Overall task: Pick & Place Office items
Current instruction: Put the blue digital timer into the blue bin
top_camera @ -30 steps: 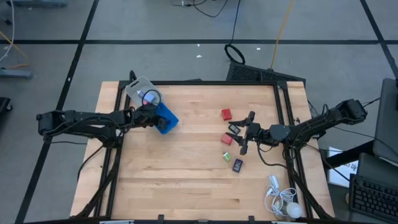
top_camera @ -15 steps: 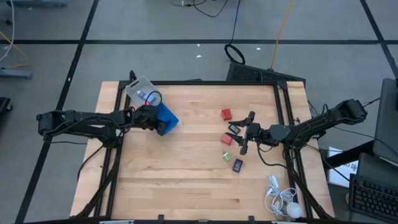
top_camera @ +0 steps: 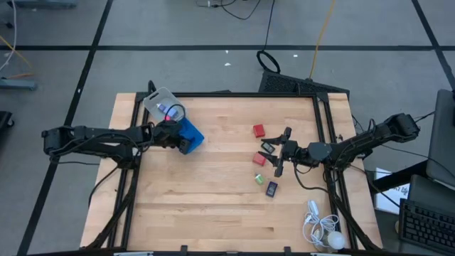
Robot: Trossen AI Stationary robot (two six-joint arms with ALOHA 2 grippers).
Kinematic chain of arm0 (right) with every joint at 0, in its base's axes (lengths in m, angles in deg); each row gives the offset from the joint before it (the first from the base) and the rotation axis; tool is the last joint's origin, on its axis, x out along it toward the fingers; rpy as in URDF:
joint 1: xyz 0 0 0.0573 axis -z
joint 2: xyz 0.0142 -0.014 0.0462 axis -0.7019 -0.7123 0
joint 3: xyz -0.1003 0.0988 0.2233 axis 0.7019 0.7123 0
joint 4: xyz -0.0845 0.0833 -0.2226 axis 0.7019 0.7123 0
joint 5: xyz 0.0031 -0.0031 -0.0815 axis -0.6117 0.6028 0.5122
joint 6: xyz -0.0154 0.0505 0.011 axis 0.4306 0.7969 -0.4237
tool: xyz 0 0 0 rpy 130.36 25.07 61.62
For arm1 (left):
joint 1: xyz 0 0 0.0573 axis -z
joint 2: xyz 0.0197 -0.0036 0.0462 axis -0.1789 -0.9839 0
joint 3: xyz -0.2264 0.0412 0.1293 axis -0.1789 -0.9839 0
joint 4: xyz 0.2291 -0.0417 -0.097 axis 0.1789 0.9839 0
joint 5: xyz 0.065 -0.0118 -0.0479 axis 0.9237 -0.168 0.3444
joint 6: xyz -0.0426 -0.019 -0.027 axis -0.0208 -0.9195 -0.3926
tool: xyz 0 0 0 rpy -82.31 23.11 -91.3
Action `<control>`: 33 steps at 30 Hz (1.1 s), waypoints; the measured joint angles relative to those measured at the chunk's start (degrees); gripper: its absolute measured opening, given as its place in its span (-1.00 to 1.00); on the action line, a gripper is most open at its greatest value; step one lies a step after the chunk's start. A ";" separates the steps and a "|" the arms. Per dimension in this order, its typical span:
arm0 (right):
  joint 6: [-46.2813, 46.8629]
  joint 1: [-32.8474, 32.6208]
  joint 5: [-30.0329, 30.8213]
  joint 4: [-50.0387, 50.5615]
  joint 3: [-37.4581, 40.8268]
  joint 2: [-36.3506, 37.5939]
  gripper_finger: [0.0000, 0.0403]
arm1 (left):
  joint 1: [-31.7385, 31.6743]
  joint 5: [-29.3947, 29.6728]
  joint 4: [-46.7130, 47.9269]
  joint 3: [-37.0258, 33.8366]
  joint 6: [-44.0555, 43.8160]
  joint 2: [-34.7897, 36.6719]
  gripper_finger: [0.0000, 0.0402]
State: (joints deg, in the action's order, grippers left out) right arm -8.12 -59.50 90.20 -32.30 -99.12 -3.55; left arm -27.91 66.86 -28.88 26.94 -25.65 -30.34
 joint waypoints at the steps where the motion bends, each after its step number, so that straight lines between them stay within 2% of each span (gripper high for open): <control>1: 0.00 -0.01 0.00 0.00 0.00 0.00 0.05 | 0.02 -0.04 0.00 0.00 0.35 0.00 -0.93; 4: 0.00 0.00 0.00 0.00 -0.01 0.00 0.05 | 0.34 -0.04 -0.02 0.00 1.51 0.00 -0.99; 19: 0.02 0.00 0.02 -0.02 -0.02 0.00 0.05 | 0.91 0.91 0.11 0.00 2.11 -0.02 -0.99; 33: 0.03 0.00 0.20 -0.09 -0.02 0.00 0.05 | -0.78 2.45 -0.57 -0.02 2.95 -4.81 -0.98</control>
State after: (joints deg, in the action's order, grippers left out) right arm -8.09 -59.50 90.40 -32.39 -99.13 -3.55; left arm -28.69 69.31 -29.44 26.92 -22.70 -35.15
